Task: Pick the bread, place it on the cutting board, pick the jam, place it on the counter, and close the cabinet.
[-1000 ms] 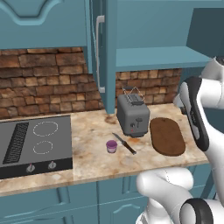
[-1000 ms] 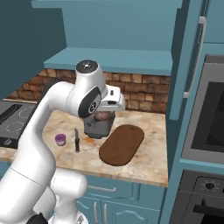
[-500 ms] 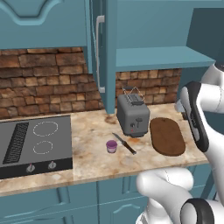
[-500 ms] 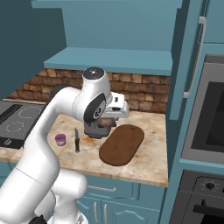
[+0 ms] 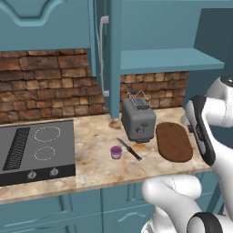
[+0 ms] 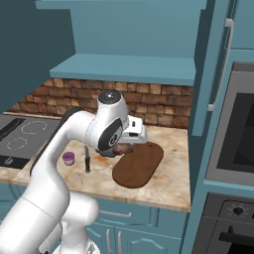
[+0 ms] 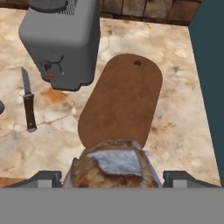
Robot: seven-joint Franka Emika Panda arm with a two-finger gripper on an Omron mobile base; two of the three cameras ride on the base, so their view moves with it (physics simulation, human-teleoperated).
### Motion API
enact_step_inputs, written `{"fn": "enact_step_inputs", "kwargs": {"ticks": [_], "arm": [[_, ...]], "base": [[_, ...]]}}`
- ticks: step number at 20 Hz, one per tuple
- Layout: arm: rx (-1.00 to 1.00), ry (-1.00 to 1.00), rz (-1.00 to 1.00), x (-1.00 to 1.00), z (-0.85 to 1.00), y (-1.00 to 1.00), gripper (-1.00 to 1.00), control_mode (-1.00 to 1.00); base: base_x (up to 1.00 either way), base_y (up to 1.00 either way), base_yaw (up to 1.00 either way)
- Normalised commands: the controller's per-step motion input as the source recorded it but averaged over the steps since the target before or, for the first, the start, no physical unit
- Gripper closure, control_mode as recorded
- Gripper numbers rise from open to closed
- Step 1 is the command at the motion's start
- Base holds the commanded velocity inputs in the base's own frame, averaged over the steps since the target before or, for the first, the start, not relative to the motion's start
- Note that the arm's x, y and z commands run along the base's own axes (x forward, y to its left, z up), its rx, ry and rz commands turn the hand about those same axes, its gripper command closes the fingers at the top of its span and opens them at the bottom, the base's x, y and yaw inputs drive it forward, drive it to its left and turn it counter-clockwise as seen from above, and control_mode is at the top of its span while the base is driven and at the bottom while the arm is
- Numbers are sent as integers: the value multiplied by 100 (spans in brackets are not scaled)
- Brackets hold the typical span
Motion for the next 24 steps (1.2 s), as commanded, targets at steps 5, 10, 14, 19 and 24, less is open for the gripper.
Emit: {"fn": "enact_step_inputs", "kwargs": {"ticks": [5,10,14,19,24], "arm": [[0,0,0,11,-30,0,100,-100],[0,0,0,14,-27,0,100,-100],[0,0,0,23,-28,0,100,-100],[0,0,0,26,-27,0,100,-100],[0,0,0,29,-22,0,100,-100]], "base": [[0,0,0],[0,0,0],[0,0,0],[0,0,0],[0,0,0]]}}
